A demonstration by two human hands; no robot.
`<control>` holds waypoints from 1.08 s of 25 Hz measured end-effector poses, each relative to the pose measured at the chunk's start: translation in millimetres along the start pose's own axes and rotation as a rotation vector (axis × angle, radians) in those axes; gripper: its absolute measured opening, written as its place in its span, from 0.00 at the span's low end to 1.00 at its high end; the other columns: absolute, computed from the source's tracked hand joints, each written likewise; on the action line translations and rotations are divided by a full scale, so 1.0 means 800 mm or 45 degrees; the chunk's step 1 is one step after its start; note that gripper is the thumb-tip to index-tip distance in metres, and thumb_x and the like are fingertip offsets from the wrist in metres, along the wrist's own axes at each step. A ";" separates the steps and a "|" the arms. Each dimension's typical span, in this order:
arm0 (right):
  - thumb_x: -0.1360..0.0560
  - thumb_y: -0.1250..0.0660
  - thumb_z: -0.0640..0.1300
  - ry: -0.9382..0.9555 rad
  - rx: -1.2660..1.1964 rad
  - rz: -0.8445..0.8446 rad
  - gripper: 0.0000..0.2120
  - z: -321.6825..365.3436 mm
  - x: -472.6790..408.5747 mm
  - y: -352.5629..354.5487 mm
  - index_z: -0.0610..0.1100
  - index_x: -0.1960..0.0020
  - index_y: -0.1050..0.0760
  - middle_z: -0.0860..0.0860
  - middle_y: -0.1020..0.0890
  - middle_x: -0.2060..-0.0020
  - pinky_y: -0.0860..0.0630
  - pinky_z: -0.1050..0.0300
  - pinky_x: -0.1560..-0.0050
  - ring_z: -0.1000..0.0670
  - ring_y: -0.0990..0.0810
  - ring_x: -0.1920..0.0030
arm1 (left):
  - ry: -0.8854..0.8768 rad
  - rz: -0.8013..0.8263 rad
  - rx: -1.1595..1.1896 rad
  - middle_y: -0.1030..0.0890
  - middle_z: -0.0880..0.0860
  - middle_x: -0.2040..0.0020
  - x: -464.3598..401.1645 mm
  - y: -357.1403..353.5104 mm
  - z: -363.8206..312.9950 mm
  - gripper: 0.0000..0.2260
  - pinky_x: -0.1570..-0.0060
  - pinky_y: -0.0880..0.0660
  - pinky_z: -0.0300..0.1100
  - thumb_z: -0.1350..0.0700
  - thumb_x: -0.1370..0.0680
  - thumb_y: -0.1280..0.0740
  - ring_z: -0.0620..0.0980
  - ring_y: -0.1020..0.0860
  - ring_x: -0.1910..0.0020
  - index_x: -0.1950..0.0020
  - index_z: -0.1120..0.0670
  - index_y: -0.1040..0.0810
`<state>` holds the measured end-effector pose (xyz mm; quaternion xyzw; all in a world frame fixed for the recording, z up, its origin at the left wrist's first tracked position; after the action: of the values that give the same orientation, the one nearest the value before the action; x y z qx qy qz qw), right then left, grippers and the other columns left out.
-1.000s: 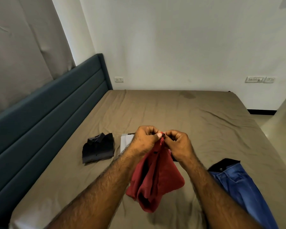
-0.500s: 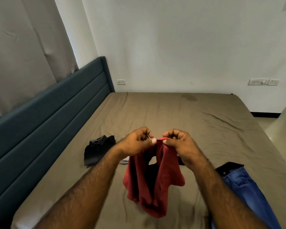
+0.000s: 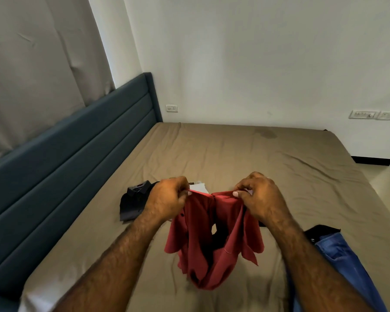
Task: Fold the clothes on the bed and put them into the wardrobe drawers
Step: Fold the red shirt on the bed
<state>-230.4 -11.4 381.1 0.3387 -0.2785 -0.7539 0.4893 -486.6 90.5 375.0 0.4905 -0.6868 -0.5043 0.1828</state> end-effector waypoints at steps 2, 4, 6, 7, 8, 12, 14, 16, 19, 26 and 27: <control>0.24 0.23 0.45 -0.130 -0.174 -0.040 0.03 -0.001 -0.001 -0.006 0.53 0.54 0.13 0.58 0.15 0.58 0.21 0.57 0.51 0.56 0.17 0.54 | 0.101 0.044 0.362 0.20 0.44 0.63 -0.002 -0.004 0.005 0.05 0.64 0.25 0.43 0.55 0.20 0.29 0.44 0.23 0.65 0.53 0.47 0.23; 0.22 0.26 0.39 -0.377 -0.592 -0.008 0.06 -0.008 -0.005 -0.015 0.49 0.55 0.13 0.54 0.13 0.60 0.19 0.57 0.57 0.52 0.15 0.58 | 0.252 0.175 0.784 0.20 0.48 0.64 -0.002 -0.009 0.010 0.05 0.64 0.28 0.42 0.58 0.20 0.27 0.46 0.26 0.66 0.51 0.51 0.21; 0.20 0.29 0.35 -0.627 -0.948 0.113 0.08 -0.014 -0.005 -0.022 0.44 0.55 0.15 0.48 0.14 0.63 0.21 0.58 0.65 0.47 0.17 0.62 | 0.297 0.235 0.705 0.18 0.51 0.60 -0.004 -0.006 0.021 0.05 0.60 0.23 0.46 0.57 0.21 0.25 0.49 0.22 0.62 0.48 0.50 0.19; 0.20 0.29 0.35 -0.645 -0.920 0.144 0.10 -0.018 -0.005 -0.023 0.44 0.58 0.15 0.48 0.16 0.66 0.23 0.58 0.65 0.47 0.20 0.64 | 0.266 0.222 0.444 0.16 0.50 0.56 -0.007 -0.003 0.025 0.05 0.55 0.20 0.48 0.55 0.21 0.25 0.49 0.19 0.58 0.48 0.48 0.18; 0.21 0.28 0.37 -0.579 -0.728 0.162 0.12 -0.026 -0.007 -0.025 0.46 0.62 0.16 0.52 0.18 0.69 0.26 0.58 0.63 0.49 0.22 0.65 | 0.228 0.181 0.145 0.16 0.49 0.53 -0.007 0.000 0.027 0.04 0.50 0.19 0.49 0.54 0.21 0.26 0.50 0.18 0.54 0.47 0.49 0.18; 0.24 0.23 0.48 -0.315 0.089 0.382 0.14 -0.036 -0.006 -0.032 0.43 0.65 0.17 0.51 0.18 0.70 0.28 0.59 0.63 0.50 0.20 0.67 | 0.019 -0.079 -0.119 0.17 0.48 0.51 -0.001 0.003 0.007 0.06 0.47 0.22 0.50 0.55 0.21 0.32 0.51 0.20 0.49 0.47 0.50 0.17; 0.24 0.23 0.51 -0.370 -0.123 0.446 0.18 -0.039 -0.003 -0.036 0.41 0.65 0.19 0.48 0.19 0.70 0.27 0.55 0.61 0.47 0.23 0.67 | -0.088 -0.259 -0.021 0.16 0.46 0.54 0.006 0.000 0.002 0.06 0.49 0.21 0.46 0.57 0.23 0.31 0.49 0.19 0.52 0.48 0.50 0.17; 0.23 0.24 0.53 -0.519 -0.701 0.462 0.18 -0.029 0.000 -0.036 0.42 0.64 0.21 0.44 0.24 0.68 0.30 0.50 0.62 0.46 0.29 0.68 | -0.174 -0.393 0.045 0.14 0.46 0.56 0.014 -0.003 -0.004 0.07 0.49 0.23 0.42 0.61 0.25 0.26 0.47 0.18 0.55 0.50 0.52 0.15; 0.20 0.28 0.50 -0.636 -1.287 0.462 0.15 0.001 0.003 -0.036 0.39 0.59 0.18 0.42 0.20 0.65 0.25 0.51 0.60 0.47 0.24 0.68 | -0.368 -0.488 0.132 0.14 0.47 0.53 0.022 -0.012 -0.027 0.10 0.44 0.25 0.40 0.66 0.27 0.25 0.44 0.18 0.51 0.49 0.54 0.14; 0.18 0.32 0.42 -0.476 -1.462 0.540 0.10 0.037 0.006 -0.021 0.40 0.54 0.16 0.42 0.17 0.59 0.21 0.52 0.54 0.48 0.19 0.61 | -0.633 -0.614 0.143 0.15 0.49 0.54 0.024 -0.022 -0.074 0.08 0.46 0.24 0.47 0.66 0.25 0.26 0.48 0.18 0.52 0.49 0.57 0.15; 0.17 0.32 0.42 -0.418 -1.429 0.524 0.09 0.040 0.006 -0.018 0.40 0.53 0.16 0.43 0.16 0.60 0.21 0.55 0.56 0.50 0.18 0.62 | -0.637 -0.616 0.153 0.15 0.49 0.54 0.022 -0.021 -0.077 0.07 0.46 0.24 0.47 0.66 0.25 0.26 0.48 0.18 0.52 0.49 0.57 0.15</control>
<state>-264.8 -7.6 389.0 -0.1513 0.0290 -0.7179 0.6789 -440.2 43.7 382.7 0.5103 -0.6025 -0.5963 -0.1449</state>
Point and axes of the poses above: each hand's wrist, its own x-axis away from the middle knuckle, its own y-axis out of the back of the hand, z = x × y, the point moved 2 cm from there along -x, towards the middle knuckle
